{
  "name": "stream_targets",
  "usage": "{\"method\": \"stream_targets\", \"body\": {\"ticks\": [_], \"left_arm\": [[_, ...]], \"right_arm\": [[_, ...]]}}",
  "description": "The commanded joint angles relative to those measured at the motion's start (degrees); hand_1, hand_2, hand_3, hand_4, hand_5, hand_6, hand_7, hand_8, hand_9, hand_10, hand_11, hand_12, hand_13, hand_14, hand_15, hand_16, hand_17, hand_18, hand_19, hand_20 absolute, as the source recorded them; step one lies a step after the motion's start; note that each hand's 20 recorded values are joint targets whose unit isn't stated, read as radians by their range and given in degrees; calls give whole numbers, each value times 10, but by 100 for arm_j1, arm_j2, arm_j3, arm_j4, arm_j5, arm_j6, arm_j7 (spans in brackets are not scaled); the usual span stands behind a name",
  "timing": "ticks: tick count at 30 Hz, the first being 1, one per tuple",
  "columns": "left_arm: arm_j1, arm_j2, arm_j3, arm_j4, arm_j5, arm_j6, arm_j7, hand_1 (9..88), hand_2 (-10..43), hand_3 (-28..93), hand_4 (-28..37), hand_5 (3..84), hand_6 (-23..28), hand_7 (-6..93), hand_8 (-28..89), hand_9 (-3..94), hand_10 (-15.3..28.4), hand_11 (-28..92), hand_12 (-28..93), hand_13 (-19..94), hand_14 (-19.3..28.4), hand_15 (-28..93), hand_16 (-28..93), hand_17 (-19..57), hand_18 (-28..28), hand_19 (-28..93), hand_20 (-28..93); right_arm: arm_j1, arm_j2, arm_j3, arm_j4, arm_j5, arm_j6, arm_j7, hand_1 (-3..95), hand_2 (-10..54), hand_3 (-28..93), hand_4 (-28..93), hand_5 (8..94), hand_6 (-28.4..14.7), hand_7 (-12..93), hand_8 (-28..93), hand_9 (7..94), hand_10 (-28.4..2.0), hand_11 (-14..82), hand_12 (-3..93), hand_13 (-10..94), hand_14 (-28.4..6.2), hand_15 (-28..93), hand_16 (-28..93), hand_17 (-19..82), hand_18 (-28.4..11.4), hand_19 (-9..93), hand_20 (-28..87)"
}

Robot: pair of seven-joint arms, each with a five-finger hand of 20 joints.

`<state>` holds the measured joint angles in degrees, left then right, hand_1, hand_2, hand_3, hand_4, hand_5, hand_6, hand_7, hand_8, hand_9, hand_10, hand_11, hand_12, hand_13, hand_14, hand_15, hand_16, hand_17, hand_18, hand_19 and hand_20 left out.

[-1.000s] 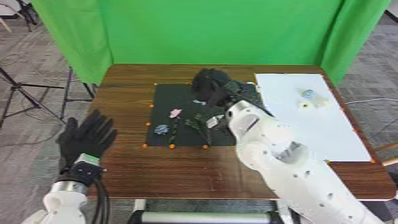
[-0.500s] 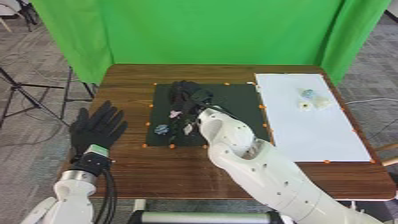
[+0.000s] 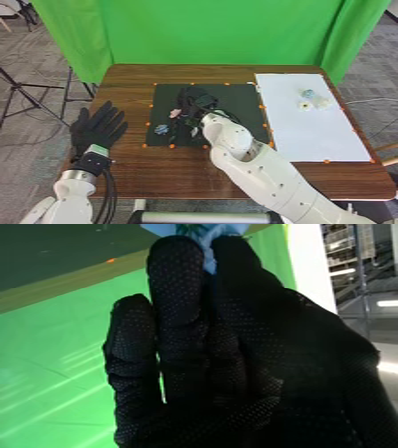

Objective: Arrange flowers

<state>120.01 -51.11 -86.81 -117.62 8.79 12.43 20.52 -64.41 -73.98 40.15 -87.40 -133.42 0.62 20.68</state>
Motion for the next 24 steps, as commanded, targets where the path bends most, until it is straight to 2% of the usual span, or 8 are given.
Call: {"method": "stream_targets", "body": {"ticks": [1,4,8,11,17,19,21,24], "left_arm": [[68,-70,-81,-56,70,-45,-134,260,95,703,-283,310,64,177,-105,248,130,207,111,178,132,323,-71,-65,123,302,88],[90,-72,-101,-71,61,-23,-123,264,104,700,-283,313,64,179,-107,253,133,210,112,180,133,325,-71,-65,123,303,88],[153,-72,-160,-96,62,-16,-105,261,102,701,-283,314,65,178,-107,255,132,211,111,182,133,325,-72,-65,123,304,88],[121,-52,-130,-78,29,-39,-67,260,98,702,-283,316,65,179,-107,255,132,211,110,182,134,326,-72,-65,123,303,87],[170,-129,-162,-88,51,-55,-86,259,96,701,-283,319,67,176,-106,254,131,209,110,182,135,329,-71,-65,123,303,87],[215,-130,-177,-105,43,-53,-44,259,96,701,-283,320,68,175,-106,254,131,208,110,182,135,329,-71,-65,123,304,87],[283,-99,-202,-140,2,-48,85,259,95,701,-283,321,68,174,-105,254,131,208,111,182,137,331,-71,-65,123,303,87],[397,-95,-269,-200,-10,-36,187,259,95,701,-283,322,69,172,-104,255,132,208,111,183,137,331,-71,-65,123,303,87]], "right_arm": [[-129,-46,100,-34,-124,-219,124,633,-95,731,-283,642,-13,253,-43,760,-88,92,377,694,-42,401,476,394,-157,799,336],[-159,-36,147,-56,-15,-320,150,632,-95,731,-283,636,-12,242,-61,745,-85,76,353,671,-41,433,462,380,-161,783,362],[-173,-17,174,-82,-122,-339,130,624,-95,734,-283,632,-7,238,-89,710,-86,115,289,663,-44,439,461,370,-168,778,377],[-147,21,182,-121,-104,-352,187,614,-95,734,-283,626,-2,236,-145,681,-90,149,242,652,-49,451,462,361,-183,788,396],[-283,108,506,-518,-40,-246,285,568,-95,734,-283,610,-11,229,-148,636,-109,185,181,619,-67,484,460,352,-199,811,410],[-172,292,502,-633,55,-63,404,540,-95,750,-283,606,-15,222,-146,630,-113,184,176,611,-79,500,449,351,-206,829,419],[-18,454,661,-692,134,-458,396,521,-95,761,-283,604,-19,212,-140,629,-116,184,173,608,-89,538,428,360,-210,861,434],[119,872,793,-711,208,-397,693,474,-95,789,-283,581,-28,193,-131,612,-130,176,170,604,-111,585,383,370,-213,880,433]]}}
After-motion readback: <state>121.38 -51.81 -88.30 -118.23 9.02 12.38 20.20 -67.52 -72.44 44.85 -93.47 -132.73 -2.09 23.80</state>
